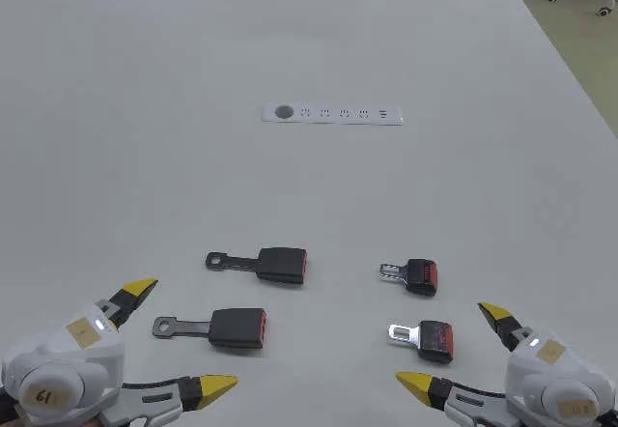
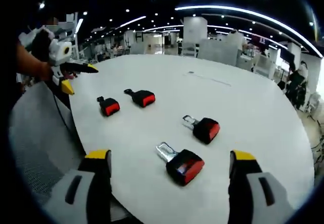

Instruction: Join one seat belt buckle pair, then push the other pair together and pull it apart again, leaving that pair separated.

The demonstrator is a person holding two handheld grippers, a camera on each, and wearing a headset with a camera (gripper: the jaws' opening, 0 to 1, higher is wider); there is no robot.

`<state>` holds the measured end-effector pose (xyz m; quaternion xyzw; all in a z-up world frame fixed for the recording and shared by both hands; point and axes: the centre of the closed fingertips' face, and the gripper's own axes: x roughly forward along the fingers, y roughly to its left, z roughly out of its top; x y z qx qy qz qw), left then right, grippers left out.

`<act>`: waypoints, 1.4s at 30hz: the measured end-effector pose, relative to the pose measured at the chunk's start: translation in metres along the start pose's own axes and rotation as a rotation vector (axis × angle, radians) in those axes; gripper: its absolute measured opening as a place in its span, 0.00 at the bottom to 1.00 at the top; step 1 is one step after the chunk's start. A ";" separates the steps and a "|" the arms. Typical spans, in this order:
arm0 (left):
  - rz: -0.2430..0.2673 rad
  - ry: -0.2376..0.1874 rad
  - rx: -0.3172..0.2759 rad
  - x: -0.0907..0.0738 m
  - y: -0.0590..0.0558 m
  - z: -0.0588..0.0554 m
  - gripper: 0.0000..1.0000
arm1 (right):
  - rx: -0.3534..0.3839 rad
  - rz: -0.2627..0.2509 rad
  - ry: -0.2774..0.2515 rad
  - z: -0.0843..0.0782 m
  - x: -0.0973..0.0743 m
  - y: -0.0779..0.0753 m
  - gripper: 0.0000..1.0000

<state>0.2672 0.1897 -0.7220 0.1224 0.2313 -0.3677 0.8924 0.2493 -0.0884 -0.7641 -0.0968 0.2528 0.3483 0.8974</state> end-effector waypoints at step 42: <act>0.020 -0.001 -0.020 -0.002 0.011 0.001 1.00 | 0.004 0.030 0.001 -0.002 0.005 0.004 1.00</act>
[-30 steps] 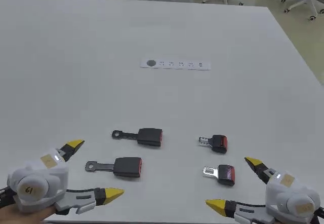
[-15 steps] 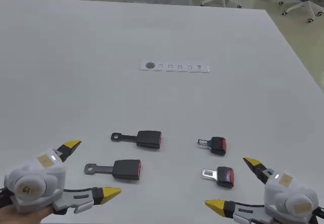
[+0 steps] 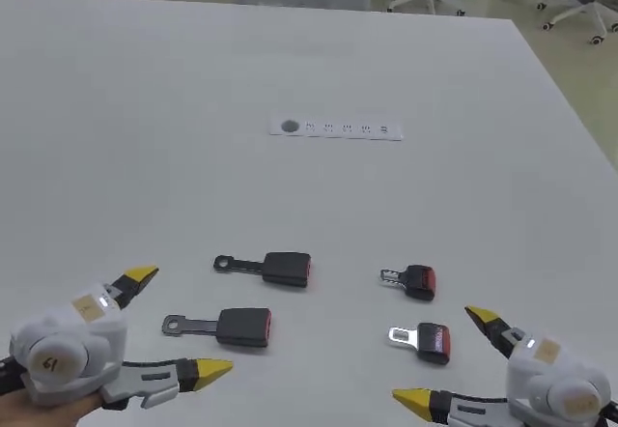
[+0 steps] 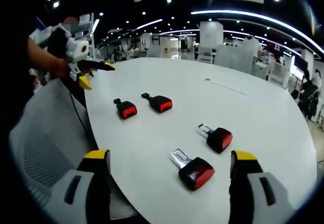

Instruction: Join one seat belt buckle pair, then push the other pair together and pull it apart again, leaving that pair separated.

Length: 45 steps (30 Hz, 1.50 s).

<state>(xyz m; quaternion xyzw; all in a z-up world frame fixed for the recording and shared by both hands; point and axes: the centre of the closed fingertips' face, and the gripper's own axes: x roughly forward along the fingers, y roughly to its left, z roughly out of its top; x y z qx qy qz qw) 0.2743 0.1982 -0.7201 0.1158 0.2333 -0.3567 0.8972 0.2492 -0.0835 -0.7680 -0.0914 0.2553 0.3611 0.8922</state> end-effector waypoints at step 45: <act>0.001 -0.005 -0.014 0.003 0.006 0.005 0.98 | -0.004 0.019 0.013 -0.006 0.000 -0.003 1.00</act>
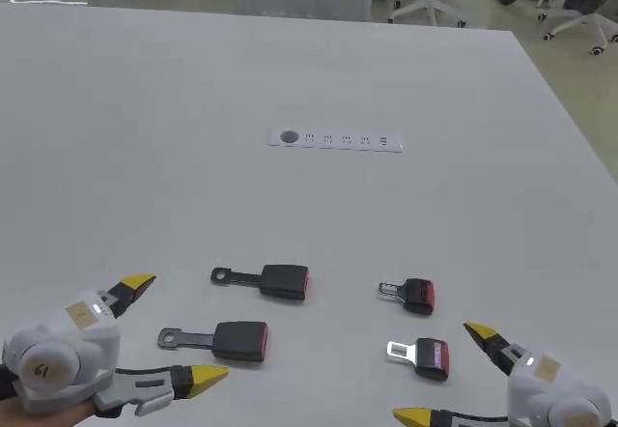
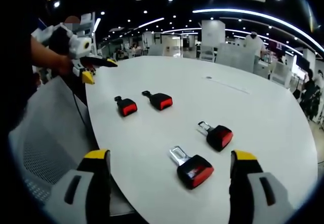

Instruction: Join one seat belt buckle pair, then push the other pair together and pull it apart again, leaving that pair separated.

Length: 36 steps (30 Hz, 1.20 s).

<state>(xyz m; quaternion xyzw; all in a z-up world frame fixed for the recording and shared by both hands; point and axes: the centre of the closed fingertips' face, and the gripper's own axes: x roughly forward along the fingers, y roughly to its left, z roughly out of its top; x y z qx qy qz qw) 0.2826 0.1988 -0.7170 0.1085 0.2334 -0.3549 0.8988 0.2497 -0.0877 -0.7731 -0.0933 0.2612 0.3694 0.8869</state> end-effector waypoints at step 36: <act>-0.135 0.146 0.111 0.041 0.001 -0.036 0.88 | -0.058 0.110 0.159 -0.031 0.021 -0.028 0.88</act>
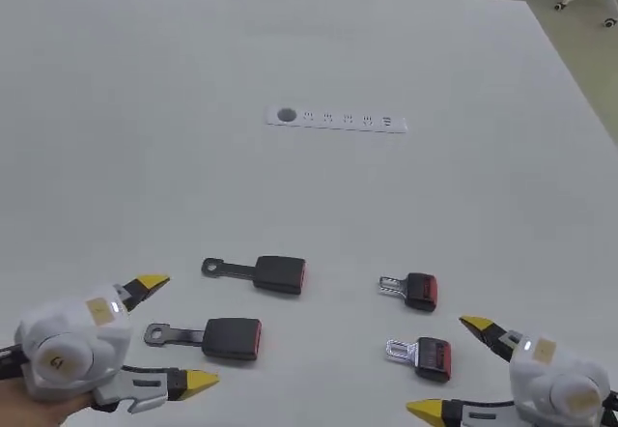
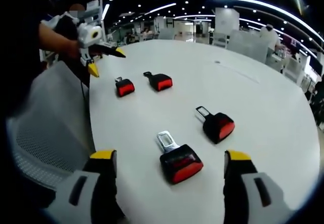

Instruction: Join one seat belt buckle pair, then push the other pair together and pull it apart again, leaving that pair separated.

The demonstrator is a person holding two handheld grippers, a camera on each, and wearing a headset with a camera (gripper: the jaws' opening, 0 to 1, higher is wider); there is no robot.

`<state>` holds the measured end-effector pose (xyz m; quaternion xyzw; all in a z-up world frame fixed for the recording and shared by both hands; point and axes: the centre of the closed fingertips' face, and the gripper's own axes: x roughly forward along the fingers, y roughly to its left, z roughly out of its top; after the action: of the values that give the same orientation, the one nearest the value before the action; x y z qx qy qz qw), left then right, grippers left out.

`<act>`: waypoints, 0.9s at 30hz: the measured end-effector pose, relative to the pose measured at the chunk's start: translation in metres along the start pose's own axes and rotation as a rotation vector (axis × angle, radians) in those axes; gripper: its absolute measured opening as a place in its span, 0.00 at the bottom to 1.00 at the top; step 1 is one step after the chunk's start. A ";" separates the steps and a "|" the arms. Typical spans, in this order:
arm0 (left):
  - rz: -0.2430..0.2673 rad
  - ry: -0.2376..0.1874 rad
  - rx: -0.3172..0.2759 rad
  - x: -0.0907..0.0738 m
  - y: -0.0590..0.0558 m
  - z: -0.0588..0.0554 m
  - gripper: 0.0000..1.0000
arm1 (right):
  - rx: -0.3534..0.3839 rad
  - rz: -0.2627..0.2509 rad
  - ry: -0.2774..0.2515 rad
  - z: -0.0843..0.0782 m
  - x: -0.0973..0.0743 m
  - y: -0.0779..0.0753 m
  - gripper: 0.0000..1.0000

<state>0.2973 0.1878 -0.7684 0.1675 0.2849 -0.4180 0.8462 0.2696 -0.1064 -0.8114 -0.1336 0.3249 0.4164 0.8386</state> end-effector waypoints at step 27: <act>-0.172 0.163 0.121 0.059 -0.013 -0.043 0.65 | -0.105 0.162 0.131 -0.019 0.022 -0.013 0.67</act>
<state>0.3013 0.1663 -0.8394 0.2268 0.3404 -0.4903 0.7696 0.2809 -0.1101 -0.8408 -0.1777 0.3665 0.4896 0.7710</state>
